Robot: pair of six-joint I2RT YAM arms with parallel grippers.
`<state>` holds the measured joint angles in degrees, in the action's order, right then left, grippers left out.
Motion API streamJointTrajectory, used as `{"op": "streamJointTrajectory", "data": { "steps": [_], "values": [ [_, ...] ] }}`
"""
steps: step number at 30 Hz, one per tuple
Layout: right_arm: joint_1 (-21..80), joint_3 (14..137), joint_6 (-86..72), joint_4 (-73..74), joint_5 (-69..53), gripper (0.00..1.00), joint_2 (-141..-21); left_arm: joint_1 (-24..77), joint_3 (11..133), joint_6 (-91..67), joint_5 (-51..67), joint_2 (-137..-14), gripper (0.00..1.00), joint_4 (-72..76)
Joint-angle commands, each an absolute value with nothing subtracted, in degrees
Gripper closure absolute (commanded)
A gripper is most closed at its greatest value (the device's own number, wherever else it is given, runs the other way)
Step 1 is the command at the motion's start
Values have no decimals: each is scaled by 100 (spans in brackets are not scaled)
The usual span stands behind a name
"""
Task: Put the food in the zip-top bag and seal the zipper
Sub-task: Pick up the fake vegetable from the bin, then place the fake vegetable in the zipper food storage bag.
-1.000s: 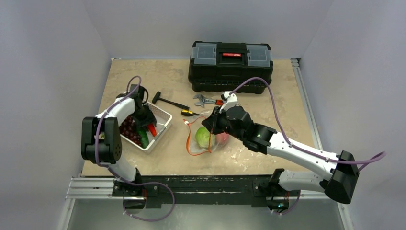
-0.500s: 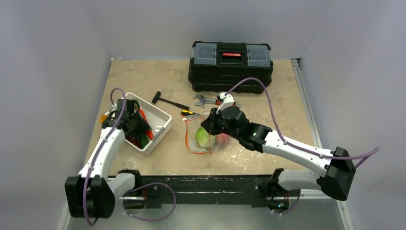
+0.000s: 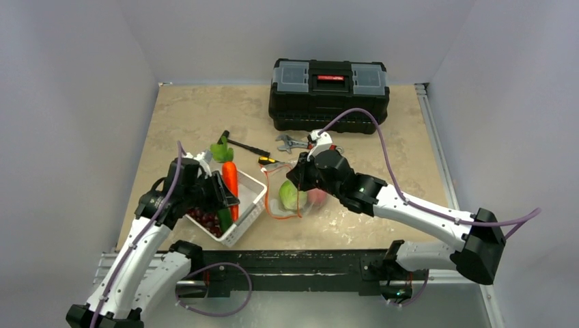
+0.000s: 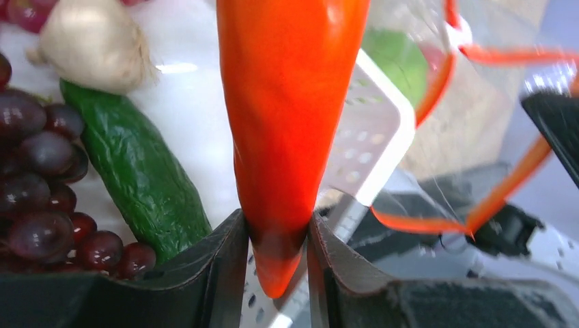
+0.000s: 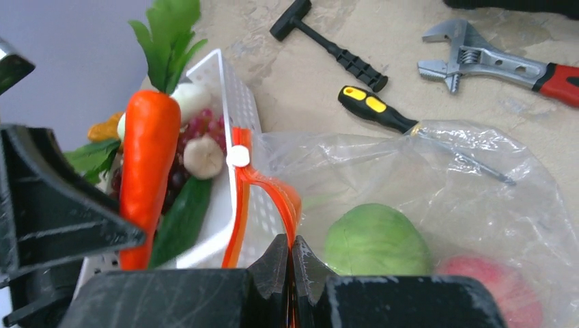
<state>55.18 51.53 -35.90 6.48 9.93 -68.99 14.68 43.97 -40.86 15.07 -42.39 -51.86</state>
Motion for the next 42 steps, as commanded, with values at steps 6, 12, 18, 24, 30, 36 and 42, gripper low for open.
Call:
{"op": "streamJointTrajectory", "data": {
  "steps": [6, 12, 18, 24, 30, 36, 42],
  "values": [
    [5546, 5533, -2970, 649, 1524, 100, -7058, 3058, 5318, -4399, 1481, -4165, 100, -5640],
    [5546, 5599, -2826, 656, 1559, 100, -7100, 3127, 5427, -4299, 1676, -4328, 100, -5541],
    [5545, 5641, -2445, 616, 1827, 100, -6963, 3263, 5380, -4307, 3121, -4221, 100, -5191],
    [5554, 5563, -2079, 217, 1711, 100, -6718, 3666, 5206, -4778, 4096, -4438, 100, -4446],
    [5596, 5390, -1666, -307, 1283, 100, -6419, 4052, 4945, -5080, 4257, -5145, 100, -4100],
    [5643, 5073, -1538, -742, 944, 100, -6009, 4052, 4831, -5487, 4533, -5555, 100, -3565],
    [5708, 5019, -1667, -838, 721, 100, -6030, 4047, 4851, -6193, 4483, -5746, 100, -2986]
  ]
}}
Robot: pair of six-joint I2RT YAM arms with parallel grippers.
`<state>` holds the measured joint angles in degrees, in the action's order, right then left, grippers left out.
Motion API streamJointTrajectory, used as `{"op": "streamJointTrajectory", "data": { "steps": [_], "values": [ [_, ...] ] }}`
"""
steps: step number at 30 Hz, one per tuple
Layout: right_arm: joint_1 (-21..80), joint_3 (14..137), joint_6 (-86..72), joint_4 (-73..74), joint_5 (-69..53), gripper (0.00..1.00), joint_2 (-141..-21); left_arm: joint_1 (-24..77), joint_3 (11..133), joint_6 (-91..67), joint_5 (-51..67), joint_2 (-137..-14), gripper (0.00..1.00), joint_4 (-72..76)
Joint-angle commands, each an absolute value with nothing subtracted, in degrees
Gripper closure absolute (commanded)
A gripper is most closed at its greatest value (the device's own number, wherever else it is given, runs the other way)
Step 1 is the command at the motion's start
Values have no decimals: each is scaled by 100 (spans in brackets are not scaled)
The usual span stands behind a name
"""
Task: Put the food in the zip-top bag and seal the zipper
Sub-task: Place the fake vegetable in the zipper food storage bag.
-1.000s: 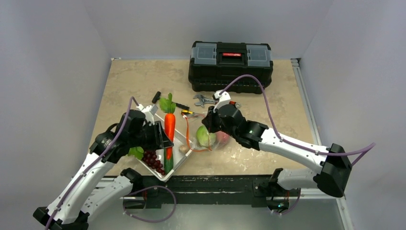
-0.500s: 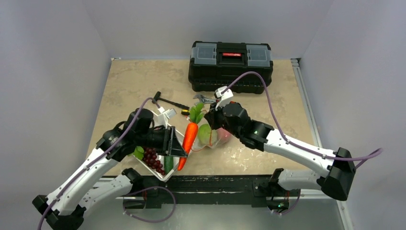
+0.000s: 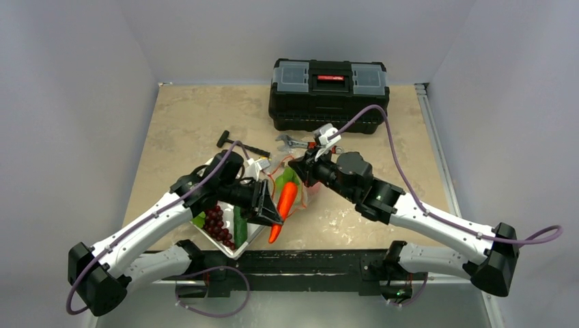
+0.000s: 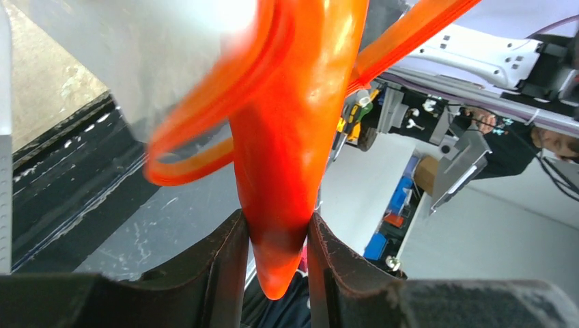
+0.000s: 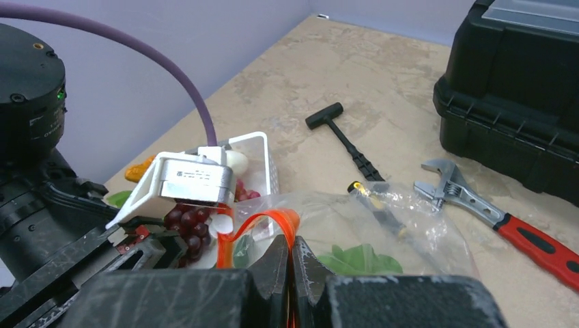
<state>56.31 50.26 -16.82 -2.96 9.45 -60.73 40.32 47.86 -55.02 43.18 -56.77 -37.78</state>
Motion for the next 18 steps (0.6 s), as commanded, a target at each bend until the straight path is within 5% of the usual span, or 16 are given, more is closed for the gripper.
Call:
{"op": "streamJointTrajectory", "data": {
  "steps": [1, 14, 18],
  "values": [
    [5724, 5019, -1734, -834, 721, 100, -6068, 4044, 4803, -6424, 4439, -5774, 100, -2735],
    [6282, 4947, -2670, -638, 1205, 100, -6079, 4025, 4553, -8082, 2539, -5758, 100, -1905],
    [6286, 4883, -3225, -545, 1413, 100, -6039, 4025, 4328, -8386, 2041, -5710, 89, -1588]
  ]
}}
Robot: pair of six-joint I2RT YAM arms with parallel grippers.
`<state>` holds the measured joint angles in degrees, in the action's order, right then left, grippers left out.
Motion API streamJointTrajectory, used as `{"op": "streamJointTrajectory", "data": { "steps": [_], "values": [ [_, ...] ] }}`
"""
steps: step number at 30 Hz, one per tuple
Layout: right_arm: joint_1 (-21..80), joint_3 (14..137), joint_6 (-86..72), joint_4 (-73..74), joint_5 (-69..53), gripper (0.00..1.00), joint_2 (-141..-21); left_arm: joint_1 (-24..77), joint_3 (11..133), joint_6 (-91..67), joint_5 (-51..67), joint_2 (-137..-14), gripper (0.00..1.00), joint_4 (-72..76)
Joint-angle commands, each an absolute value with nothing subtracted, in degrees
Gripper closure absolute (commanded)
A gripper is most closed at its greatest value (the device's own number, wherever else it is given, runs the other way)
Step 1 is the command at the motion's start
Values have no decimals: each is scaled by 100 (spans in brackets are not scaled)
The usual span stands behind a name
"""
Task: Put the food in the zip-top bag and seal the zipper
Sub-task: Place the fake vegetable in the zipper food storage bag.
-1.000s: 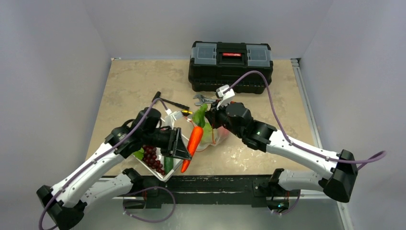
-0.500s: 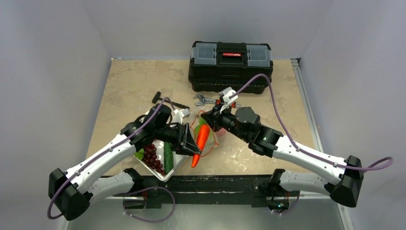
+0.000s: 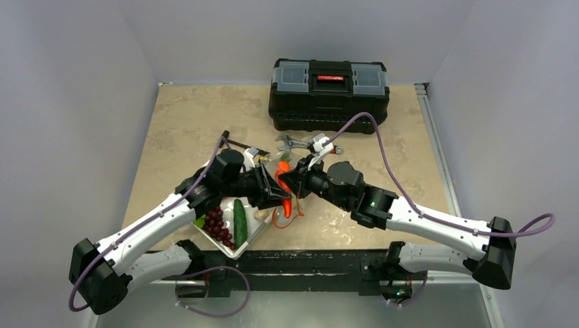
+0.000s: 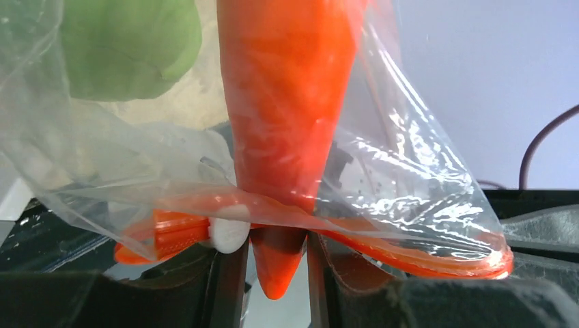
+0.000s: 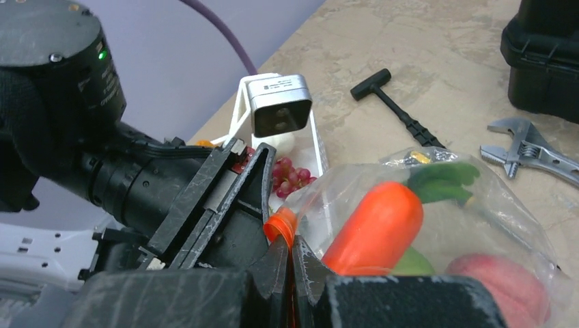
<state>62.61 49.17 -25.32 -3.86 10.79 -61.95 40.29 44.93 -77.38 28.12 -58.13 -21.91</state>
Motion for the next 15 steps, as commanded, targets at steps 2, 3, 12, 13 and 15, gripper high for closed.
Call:
{"op": "streamJointTrajectory", "data": {
  "steps": [2, 3, 12, 13, 15],
  "values": [
    [6282, 4882, -3516, -466, 1520, 100, -6025, 4025, 4336, -8354, 1935, -5816, 82, -1528],
    [6284, 4878, -3641, -425, 1575, 100, -6021, 4025, 4346, -8336, 1922, -5871, 81, -1519],
    [6284, 5044, -4174, -31, 2114, 100, -6013, 4067, 4799, -7675, 1662, -6208, 44, -1831],
    [6284, 5071, -4179, 63, 2208, 100, -6000, 4081, 4879, -7541, 1628, -6159, 33, -1950],
    [6286, 5074, -4243, 227, 2291, 100, -5963, 4105, 5006, -7243, 1609, -6073, 20, -2180]
  ]
}}
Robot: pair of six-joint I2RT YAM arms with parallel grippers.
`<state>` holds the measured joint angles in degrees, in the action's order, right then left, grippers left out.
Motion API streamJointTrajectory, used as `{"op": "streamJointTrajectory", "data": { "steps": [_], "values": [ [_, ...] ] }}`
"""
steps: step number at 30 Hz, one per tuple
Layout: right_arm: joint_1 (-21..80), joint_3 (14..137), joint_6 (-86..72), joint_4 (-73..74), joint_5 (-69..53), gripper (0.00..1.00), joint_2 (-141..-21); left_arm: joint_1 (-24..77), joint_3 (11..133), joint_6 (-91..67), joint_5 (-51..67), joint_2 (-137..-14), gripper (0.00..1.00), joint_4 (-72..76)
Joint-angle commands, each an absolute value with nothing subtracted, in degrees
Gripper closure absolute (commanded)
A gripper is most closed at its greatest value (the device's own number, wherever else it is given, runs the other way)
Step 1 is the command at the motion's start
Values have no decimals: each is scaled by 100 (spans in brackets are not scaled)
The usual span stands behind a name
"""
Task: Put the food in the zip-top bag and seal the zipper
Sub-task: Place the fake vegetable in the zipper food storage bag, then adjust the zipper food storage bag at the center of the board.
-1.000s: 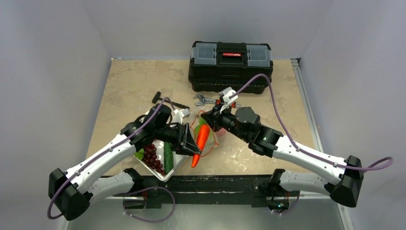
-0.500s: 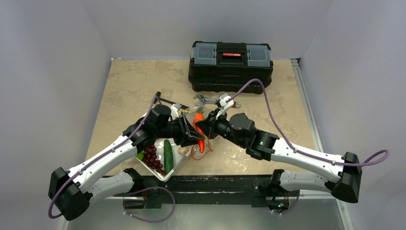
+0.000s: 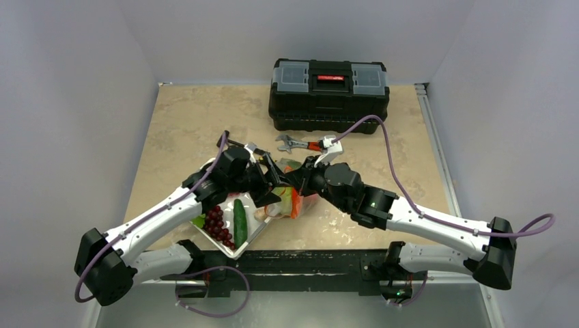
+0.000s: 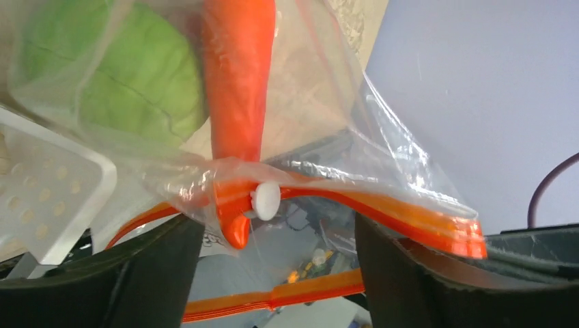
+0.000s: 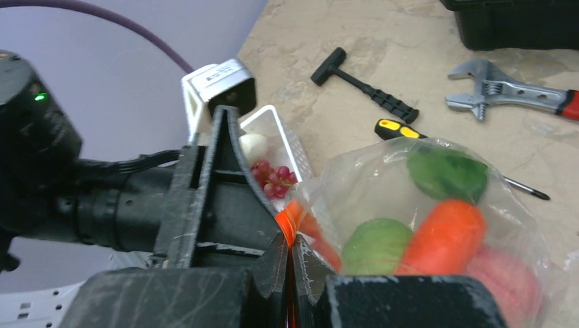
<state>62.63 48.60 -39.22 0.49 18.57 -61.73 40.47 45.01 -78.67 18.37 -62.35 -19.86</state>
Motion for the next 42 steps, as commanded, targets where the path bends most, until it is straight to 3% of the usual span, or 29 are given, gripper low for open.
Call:
{"op": "streamJointTrajectory", "data": {
  "steps": [1, 6, 13, 19, 26, 29, 32, 34, 42],
  "values": [
    [6284, 5052, -4254, 244, 2309, 100, -5941, 4105, 5070, -7098, 1601, -6017, 16, -2307],
    [6284, 5198, -4239, 662, 2633, 100, -5919, 4113, 5196, -6183, 1848, -5635, 10, -2800],
    [6284, 5548, -4146, 1433, 3101, 100, -5829, 4162, 5129, -4690, 1720, -5251, 30, -3745],
    [6284, 5581, -4088, 1695, 3321, 100, -5656, 4548, 5020, -4685, 1818, -5700, 34, -3311],
    [6287, 5553, -4039, 1960, 3499, 100, -5394, 5333, 5566, -4702, 1005, -6764, 50, -3495],
    [6286, 5504, -4034, 2081, 3565, 100, -5238, 5460, 5758, -4669, 947, -7151, 62, -3408],
    [6286, 5464, -4064, 2279, 3701, 100, -5047, 5530, 6029, -4625, 1035, -7429, 80, -3301],
    [6283, 5430, -4069, 2456, 3835, 100, -4935, 5546, 6317, -4555, 1027, -7531, 99, -3332],
    [6289, 5667, -4294, 4021, 5154, 100, -4781, 5540, 7981, -4387, 1163, -7648, 100, -3480]
  ]
}}
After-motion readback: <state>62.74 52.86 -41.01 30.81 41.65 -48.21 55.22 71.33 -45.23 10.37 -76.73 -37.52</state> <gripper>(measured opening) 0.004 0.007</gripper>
